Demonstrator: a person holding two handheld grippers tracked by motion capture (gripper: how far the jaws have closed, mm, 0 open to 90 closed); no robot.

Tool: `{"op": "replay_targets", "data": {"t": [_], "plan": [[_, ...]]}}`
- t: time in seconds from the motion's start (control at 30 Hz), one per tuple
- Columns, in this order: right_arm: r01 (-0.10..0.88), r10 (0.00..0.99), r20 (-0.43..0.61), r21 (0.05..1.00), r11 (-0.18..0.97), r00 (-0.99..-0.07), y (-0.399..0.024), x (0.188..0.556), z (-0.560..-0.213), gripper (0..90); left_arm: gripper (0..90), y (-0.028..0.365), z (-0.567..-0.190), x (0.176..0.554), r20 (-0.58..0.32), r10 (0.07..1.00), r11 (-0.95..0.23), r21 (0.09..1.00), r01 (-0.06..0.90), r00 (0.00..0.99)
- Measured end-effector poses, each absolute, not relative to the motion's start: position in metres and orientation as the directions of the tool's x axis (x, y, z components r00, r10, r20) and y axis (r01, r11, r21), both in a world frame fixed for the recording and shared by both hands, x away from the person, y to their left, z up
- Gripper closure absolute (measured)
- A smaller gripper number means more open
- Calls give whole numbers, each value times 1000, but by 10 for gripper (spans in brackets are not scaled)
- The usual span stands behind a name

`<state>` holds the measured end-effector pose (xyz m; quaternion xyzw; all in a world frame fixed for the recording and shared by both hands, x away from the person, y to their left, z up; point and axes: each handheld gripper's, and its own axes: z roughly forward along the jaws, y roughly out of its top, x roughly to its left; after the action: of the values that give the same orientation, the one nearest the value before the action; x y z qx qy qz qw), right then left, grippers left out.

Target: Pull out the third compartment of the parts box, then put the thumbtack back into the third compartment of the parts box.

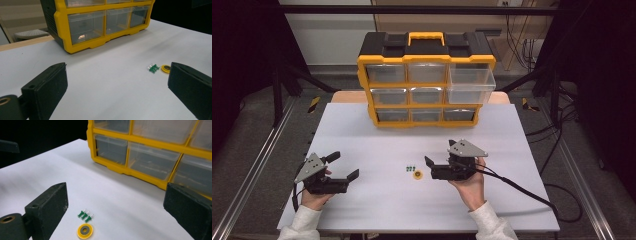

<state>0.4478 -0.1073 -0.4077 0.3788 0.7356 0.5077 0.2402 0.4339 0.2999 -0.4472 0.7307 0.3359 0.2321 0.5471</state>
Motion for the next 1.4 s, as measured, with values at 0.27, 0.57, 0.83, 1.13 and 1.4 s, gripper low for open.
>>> {"op": "replay_targets", "data": {"t": [0.27,0.57,0.83,1.13,1.4], "plan": [[356,798,45,909,218,-602,-95,457,-425,77,23,301,-448,435,-33,744,-173,955,240,667],[399,793,56,884,243,-607,-85,468,-441,124,22,301,-448,435,-33,749,-171,955,241,662],[419,784,37,860,291,-620,-70,475,-450,161,22,302,-448,435,-35,751,-172,954,246,660],[467,775,55,824,321,-629,-52,483,-466,264,22,301,-449,435,-34,750,-176,953,249,661],[507,776,53,784,358,-629,-47,487,-483,371,22,301,-449,435,-33,749,-176,953,248,662]]}}
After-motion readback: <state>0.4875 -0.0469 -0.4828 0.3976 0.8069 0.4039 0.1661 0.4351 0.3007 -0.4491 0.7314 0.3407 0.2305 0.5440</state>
